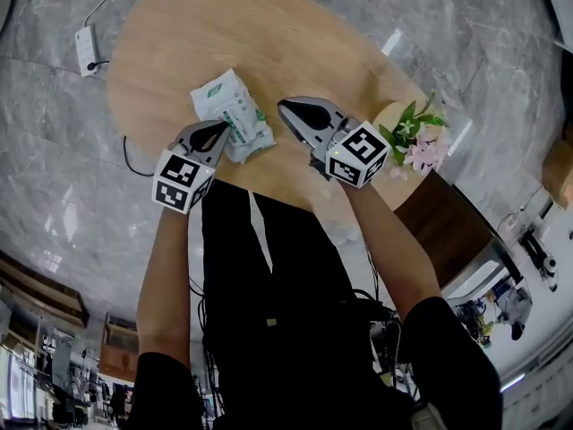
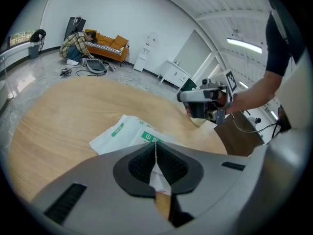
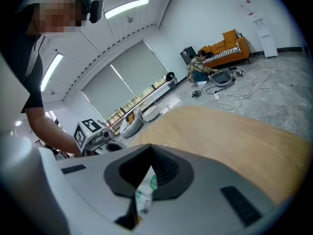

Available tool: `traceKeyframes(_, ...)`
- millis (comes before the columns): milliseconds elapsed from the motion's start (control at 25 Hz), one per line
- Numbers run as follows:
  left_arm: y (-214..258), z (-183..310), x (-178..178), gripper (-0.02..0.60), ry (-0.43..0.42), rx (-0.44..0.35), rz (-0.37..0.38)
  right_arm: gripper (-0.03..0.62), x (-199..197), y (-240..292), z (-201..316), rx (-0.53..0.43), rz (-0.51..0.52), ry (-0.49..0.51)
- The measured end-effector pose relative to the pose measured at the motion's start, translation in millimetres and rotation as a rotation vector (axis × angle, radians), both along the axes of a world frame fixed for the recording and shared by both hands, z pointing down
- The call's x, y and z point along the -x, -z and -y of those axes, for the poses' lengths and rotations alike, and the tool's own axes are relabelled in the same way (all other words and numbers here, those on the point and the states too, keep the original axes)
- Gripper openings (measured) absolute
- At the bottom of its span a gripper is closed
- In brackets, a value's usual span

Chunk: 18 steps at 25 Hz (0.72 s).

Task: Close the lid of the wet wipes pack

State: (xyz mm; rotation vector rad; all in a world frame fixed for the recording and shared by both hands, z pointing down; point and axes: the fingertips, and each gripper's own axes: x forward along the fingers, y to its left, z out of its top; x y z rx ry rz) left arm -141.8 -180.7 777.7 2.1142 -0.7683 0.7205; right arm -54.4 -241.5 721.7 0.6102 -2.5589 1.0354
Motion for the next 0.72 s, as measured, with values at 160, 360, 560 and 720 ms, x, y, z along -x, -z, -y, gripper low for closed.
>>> traceKeyframes(160,-6,2,-4,0.02,-0.021,0.014,0.045,0.011,-4,-2,0,0.004,0.001,-0.004)
traceKeyframes(360,-13,3,-8,0.019,-0.047,0.03,0.093,0.011,-8,-3,0,0.007,0.003,-0.006)
traceKeyframes(560,-17,4,-10,0.02,-0.078,0.039,0.156,0.011,-9,-3,-1,0.012,0.005,-0.001)
traceKeyframes(720,-24,2,-13,0.018,-0.107,0.049,0.217,0.011,-10,-5,-1,0.016,0.003,0.004)
